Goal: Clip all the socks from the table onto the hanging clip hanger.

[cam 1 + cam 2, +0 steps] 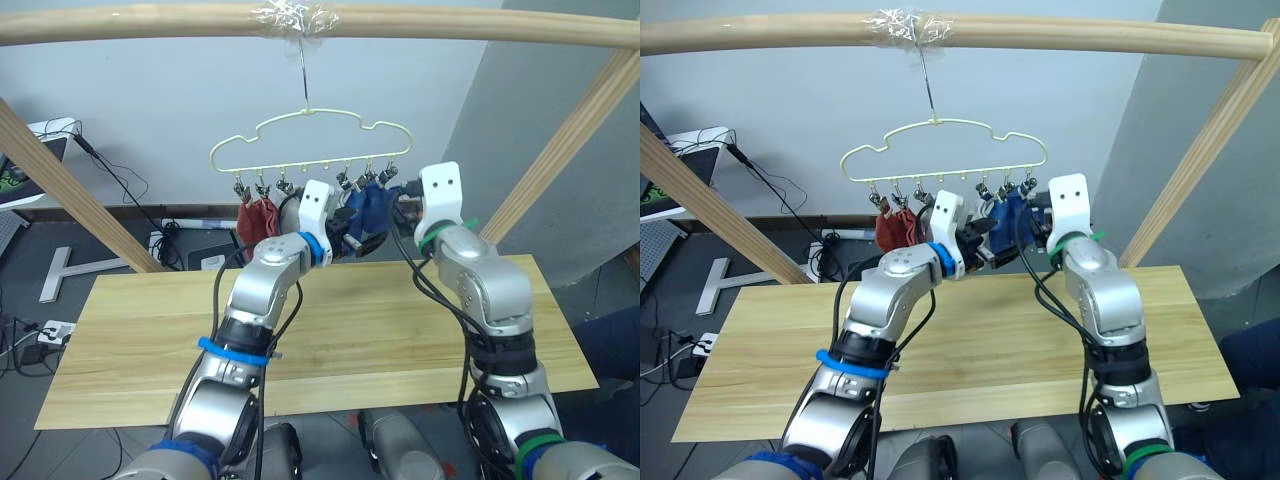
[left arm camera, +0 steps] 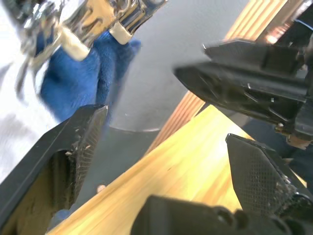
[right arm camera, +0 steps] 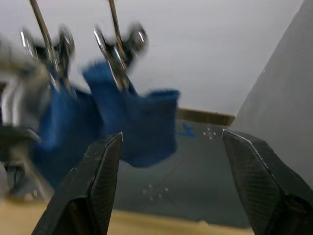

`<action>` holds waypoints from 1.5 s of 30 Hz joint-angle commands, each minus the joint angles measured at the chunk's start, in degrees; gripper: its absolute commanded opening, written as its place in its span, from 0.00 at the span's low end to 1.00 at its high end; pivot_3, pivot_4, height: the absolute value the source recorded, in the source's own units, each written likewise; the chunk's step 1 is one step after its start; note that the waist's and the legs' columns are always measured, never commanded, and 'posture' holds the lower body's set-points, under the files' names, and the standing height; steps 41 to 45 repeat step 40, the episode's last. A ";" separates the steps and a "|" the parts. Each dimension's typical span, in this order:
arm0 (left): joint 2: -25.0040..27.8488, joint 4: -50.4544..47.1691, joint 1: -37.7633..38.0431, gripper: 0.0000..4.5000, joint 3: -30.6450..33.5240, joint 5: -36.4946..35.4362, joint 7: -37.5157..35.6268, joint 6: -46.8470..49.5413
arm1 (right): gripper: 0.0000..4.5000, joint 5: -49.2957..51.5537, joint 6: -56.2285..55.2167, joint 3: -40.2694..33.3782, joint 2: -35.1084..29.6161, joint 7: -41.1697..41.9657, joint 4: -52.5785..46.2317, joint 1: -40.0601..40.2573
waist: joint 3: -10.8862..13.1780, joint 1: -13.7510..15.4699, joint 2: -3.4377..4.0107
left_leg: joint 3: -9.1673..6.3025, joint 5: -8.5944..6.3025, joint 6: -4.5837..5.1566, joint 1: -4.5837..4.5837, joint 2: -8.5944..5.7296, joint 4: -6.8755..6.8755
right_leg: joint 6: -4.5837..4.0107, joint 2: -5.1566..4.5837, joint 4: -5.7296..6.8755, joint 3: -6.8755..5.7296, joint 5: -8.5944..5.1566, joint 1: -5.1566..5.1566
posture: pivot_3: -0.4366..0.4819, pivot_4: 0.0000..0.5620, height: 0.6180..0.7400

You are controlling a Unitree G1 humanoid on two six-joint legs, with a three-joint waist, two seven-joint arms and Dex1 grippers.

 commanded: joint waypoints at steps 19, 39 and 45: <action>4.78 -33.86 48.26 1.00 22.92 -7.87 10.95 -6.18 | 0.75 12.49 -12.41 -3.07 -14.83 23.36 -20.41 34.23 | -0.17 -0.55 -0.26 | 0.02 0.00 0.01 0.17 0.02 0.12 | 0.29 0.01 -0.03 0.04 -0.18 0.15 | 0.24 0.33 1.00; 2.97 -39.33 59.12 1.00 26.00 -11.87 14.77 -9.96 | 0.75 13.85 -13.11 -3.90 -17.38 23.88 -22.04 38.31 | -0.25 0.56 -0.41 | 0.04 0.01 0.02 0.22 0.04 0.09 | 0.20 0.02 -0.07 0.09 -0.21 0.14 | 0.26 0.35 1.00; 3.01 -39.07 58.98 1.00 26.00 -12.01 14.48 -10.64 | 0.75 13.82 -13.12 -3.90 -17.43 23.87 -22.02 38.28 | -0.25 0.56 -0.41 | 0.03 0.01 0.03 0.22 0.04 0.09 | 0.20 0.02 -0.07 0.09 -0.21 0.14 | 0.26 0.35 1.00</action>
